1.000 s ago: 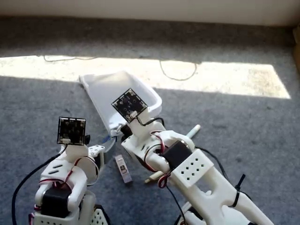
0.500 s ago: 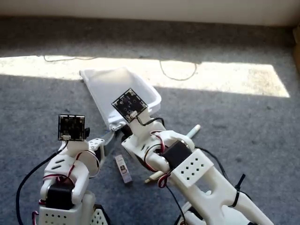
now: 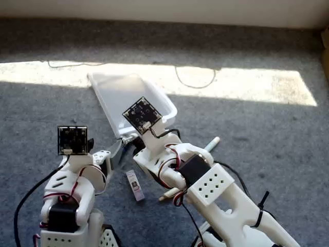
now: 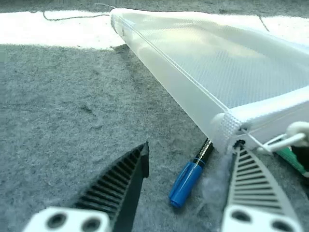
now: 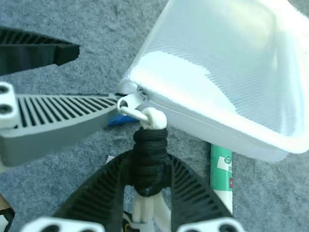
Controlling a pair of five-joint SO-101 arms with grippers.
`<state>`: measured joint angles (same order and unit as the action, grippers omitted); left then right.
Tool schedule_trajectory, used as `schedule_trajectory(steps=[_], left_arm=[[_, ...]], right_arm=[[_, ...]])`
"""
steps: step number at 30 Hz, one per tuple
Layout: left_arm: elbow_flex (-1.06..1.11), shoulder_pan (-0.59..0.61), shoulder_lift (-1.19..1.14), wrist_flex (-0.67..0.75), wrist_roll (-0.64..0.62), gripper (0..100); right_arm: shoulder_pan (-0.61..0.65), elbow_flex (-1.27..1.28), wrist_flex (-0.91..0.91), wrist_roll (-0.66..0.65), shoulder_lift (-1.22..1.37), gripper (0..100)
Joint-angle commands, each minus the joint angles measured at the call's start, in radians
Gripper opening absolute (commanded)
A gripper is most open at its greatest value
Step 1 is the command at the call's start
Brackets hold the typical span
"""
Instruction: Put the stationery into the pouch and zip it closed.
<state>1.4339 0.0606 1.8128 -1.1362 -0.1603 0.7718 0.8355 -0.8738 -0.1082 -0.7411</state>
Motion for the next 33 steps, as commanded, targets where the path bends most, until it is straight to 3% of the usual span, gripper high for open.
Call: schedule_trajectory(steps=[1, 12, 19, 33], left_arm=[[-0.082, -0.051, 0.015, -0.046, -0.009, 27], [-0.038, -0.068, 0.013, -0.04, -0.011, 27], [0.051, 0.033, 0.013, 0.112, -0.011, 26], [0.048, 0.033, 0.015, 0.106, -0.011, 26]], right_arm=[[-0.016, -0.058, 0.022, 0.009, -0.039, 0.5], [-0.012, -0.022, 0.022, 0.009, -0.048, 0.5], [-0.012, -0.022, 0.022, 0.009, -0.048, 0.5], [-0.012, 0.013, 0.022, 0.003, -0.047, 0.5]])
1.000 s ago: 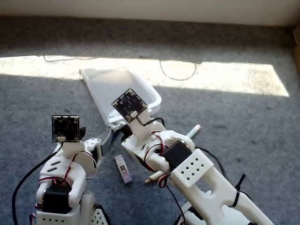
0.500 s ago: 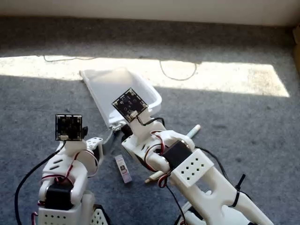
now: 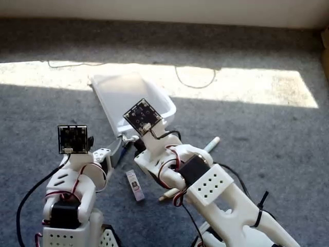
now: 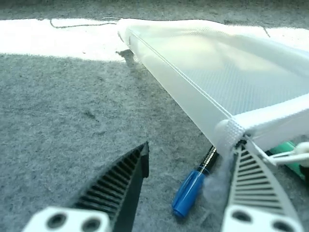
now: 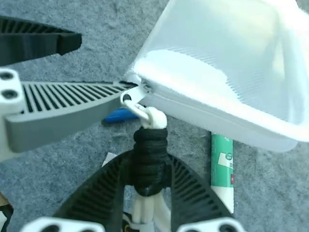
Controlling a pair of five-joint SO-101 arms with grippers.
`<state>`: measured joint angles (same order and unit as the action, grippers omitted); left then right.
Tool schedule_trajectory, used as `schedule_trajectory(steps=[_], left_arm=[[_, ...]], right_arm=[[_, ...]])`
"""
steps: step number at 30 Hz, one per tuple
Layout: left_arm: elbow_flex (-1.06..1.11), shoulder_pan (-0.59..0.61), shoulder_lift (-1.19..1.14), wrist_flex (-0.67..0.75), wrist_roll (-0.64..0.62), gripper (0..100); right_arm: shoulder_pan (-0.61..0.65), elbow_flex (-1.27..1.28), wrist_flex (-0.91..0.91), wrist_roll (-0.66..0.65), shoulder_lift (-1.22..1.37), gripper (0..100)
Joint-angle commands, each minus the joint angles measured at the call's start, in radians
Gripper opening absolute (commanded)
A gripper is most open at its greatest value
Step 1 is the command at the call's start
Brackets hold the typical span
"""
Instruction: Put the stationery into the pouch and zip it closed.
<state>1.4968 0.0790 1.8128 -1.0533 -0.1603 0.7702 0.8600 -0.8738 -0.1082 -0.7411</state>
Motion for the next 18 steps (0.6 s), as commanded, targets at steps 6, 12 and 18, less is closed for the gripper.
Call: schedule_trajectory(steps=[6, 12, 18], left_arm=[[-0.021, 0.013, 0.015, 0.011, -0.011, 26], [-0.039, 0.013, 0.015, 0.017, -0.011, 26], [-0.035, 0.013, 0.015, 0.017, -0.009, 17]], right_arm=[[-0.01, -0.008, 0.022, 0.003, -0.041, 0.5], [-0.01, -0.007, 0.019, 0.003, -0.041, 0.5], [-0.008, -0.01, -0.015, 0.002, -0.048, 0.5]])
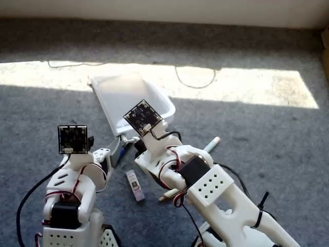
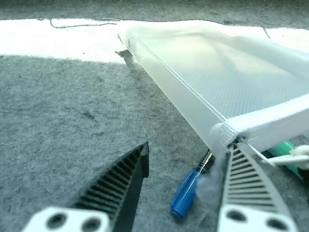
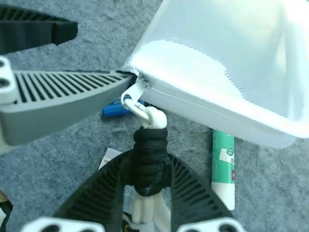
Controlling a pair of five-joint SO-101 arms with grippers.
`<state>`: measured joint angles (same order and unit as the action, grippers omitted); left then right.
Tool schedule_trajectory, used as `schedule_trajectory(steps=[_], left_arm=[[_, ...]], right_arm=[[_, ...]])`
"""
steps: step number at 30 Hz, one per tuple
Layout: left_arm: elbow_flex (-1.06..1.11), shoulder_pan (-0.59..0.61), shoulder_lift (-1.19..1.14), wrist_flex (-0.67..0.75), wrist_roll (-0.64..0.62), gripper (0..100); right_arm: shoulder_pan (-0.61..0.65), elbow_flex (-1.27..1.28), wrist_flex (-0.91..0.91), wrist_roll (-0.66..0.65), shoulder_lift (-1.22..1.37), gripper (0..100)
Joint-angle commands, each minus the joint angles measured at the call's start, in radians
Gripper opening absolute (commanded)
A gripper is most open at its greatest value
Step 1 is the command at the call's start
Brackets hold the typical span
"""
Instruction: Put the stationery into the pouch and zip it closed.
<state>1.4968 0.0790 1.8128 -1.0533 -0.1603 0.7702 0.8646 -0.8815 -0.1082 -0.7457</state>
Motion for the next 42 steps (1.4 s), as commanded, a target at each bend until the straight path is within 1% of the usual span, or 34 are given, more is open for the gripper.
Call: schedule_trajectory(steps=[1, 6, 16, 24, 30, 37, 42], left_arm=[[-0.035, 0.013, 0.015, 0.018, -0.009, 14], [-0.038, 0.013, 0.015, 0.012, -0.009, 1], [-0.039, 0.019, 0.015, 0.012, -0.009, 1], [-0.038, 0.021, 0.015, 0.012, -0.009, 1], [-0.036, 0.021, 0.015, 0.012, -0.009, 1], [-0.036, 0.021, 0.015, 0.012, -0.009, 1], [-0.035, 0.022, 0.013, 0.012, -0.009, 1]], right_arm=[[-0.008, -0.015, -0.007, 0.002, -0.044, 0.5], [-0.01, -0.013, -0.007, 0.002, -0.042, 0.5], [-0.018, -0.013, -0.007, 0.002, -0.044, 0.5], [-0.127, -0.022, -0.07, 0.002, -0.044, 0.5], [-0.174, -0.022, -0.07, 0.002, -0.044, 0.5], [-0.268, -0.022, -0.07, 0.002, -0.044, 0.5], [-0.312, -0.022, -0.07, 0.002, -0.044, 0.5]])
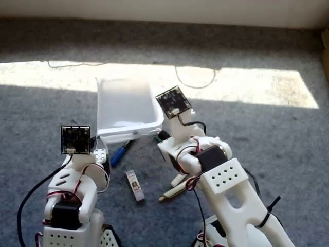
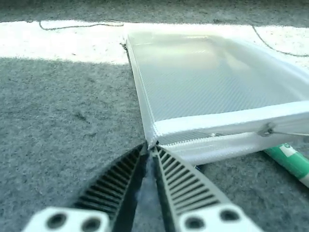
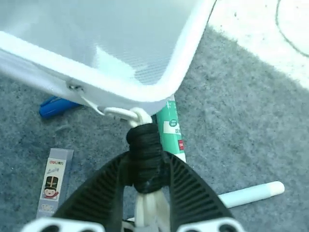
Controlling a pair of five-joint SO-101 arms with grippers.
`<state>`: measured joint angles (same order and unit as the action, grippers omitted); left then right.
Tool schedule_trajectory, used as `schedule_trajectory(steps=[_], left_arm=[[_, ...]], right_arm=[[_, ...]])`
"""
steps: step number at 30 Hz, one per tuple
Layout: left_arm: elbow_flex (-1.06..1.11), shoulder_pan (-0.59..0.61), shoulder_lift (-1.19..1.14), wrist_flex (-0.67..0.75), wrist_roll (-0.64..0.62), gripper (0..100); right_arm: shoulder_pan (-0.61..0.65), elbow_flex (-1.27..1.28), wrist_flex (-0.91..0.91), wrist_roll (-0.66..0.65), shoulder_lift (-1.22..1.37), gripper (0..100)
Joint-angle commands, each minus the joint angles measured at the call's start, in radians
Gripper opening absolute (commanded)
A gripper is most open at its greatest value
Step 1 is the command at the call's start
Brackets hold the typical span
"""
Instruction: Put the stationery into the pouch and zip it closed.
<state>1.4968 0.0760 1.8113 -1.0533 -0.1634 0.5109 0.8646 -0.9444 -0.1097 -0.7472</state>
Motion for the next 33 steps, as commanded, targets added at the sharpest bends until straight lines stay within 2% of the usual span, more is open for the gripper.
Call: schedule_trajectory(steps=[1, 10, 16, 25, 33], left_arm=[[-0.035, 0.025, 0.015, 0.011, -0.006, 1], [-0.035, 0.058, 0.015, 0.012, -0.006, 1], [-0.035, 0.079, 0.015, 0.012, -0.006, 1], [-0.035, 0.071, 0.015, 0.012, -0.006, 1], [-0.042, 0.071, 0.015, 0.012, -0.006, 1]], right_arm=[[-0.062, -0.022, -0.004, 0.006, -0.044, 0.5], [-0.131, -0.024, -0.001, 0.012, -0.044, 0.5], [-0.125, -0.024, -0.004, 0.012, -0.07, 0.5], [-0.125, 0.002, -0.015, 0.003, -0.329, 0.5], [-0.074, 0.03, -0.013, 0.002, -0.334, 0.5]])
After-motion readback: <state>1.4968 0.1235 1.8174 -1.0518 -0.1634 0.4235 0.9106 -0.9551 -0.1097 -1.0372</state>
